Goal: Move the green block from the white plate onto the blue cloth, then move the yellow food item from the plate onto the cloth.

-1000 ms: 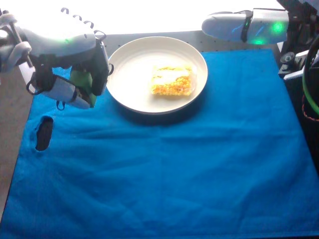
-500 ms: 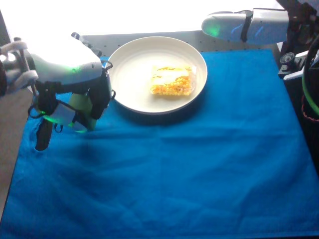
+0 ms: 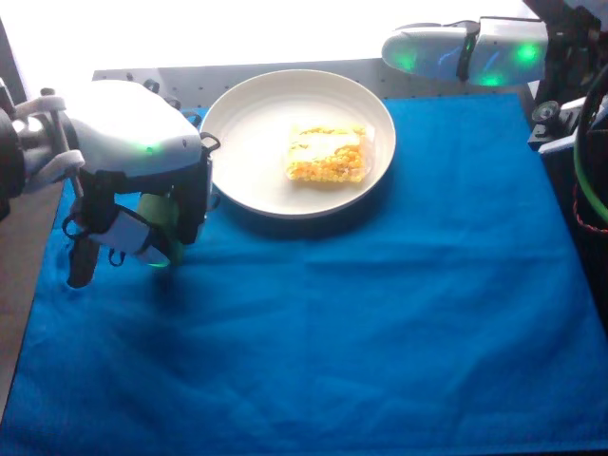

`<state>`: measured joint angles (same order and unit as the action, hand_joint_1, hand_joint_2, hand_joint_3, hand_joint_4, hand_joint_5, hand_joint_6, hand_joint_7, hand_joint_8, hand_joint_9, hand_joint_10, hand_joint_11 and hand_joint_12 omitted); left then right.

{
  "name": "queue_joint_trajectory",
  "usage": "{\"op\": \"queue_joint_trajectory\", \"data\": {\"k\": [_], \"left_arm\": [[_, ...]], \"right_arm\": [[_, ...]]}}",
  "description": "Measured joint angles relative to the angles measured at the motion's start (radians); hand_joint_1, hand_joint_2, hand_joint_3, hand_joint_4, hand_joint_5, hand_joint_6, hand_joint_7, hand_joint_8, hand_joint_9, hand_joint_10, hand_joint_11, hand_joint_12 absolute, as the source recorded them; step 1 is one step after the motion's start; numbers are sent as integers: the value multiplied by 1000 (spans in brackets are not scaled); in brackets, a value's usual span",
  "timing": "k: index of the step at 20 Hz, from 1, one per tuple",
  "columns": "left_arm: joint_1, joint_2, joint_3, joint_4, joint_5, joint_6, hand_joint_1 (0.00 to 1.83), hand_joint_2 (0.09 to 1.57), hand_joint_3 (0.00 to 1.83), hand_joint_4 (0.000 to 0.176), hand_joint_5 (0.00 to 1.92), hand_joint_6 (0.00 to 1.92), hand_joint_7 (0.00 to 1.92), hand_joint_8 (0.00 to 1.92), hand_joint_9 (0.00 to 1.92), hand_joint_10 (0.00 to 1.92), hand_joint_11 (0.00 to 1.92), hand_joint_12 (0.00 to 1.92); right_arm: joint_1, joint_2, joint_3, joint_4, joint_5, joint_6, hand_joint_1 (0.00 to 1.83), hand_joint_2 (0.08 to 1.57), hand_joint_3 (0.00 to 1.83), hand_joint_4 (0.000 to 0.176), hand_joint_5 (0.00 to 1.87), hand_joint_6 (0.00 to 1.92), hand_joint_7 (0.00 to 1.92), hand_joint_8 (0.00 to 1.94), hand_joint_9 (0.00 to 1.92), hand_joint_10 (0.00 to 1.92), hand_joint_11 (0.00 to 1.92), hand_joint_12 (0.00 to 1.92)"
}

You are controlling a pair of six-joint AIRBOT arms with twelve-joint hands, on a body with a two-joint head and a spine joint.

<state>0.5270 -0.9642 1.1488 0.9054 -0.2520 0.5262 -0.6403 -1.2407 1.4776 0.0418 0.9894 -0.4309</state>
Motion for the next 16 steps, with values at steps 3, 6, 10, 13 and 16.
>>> {"op": "queue_joint_trajectory", "data": {"k": [3,6,10,13,16], "left_arm": [[0,0,0,0,-1,0,1394,1023,11,0,952,949,1233,444,1252,698,937,808],[5,0,0,0,0,0,1234,930,1,0,786,98,857,97,985,51,757,532],[5,0,0,0,-3,0,1087,845,0,8,599,0,628,0,723,0,506,729],[5,0,0,0,-4,0,1053,783,0,68,477,1,517,2,605,3,131,1274],[5,2,0,-2,-15,0,965,742,0,110,396,0,460,0,519,0,30,1218]], "right_arm": [[0,0,0,0,0,0,450,802,0,77,164,0,188,0,181,5,0,664],[0,0,0,-1,0,0,469,786,0,90,164,0,144,0,156,0,0,595],[0,0,0,-1,0,0,444,799,0,90,159,0,169,2,156,0,0,588],[0,-2,0,-1,0,0,431,801,2,98,152,0,180,2,152,6,0,509],[0,-2,0,-2,0,0,416,805,0,119,133,0,168,2,126,1,0,429]]}}
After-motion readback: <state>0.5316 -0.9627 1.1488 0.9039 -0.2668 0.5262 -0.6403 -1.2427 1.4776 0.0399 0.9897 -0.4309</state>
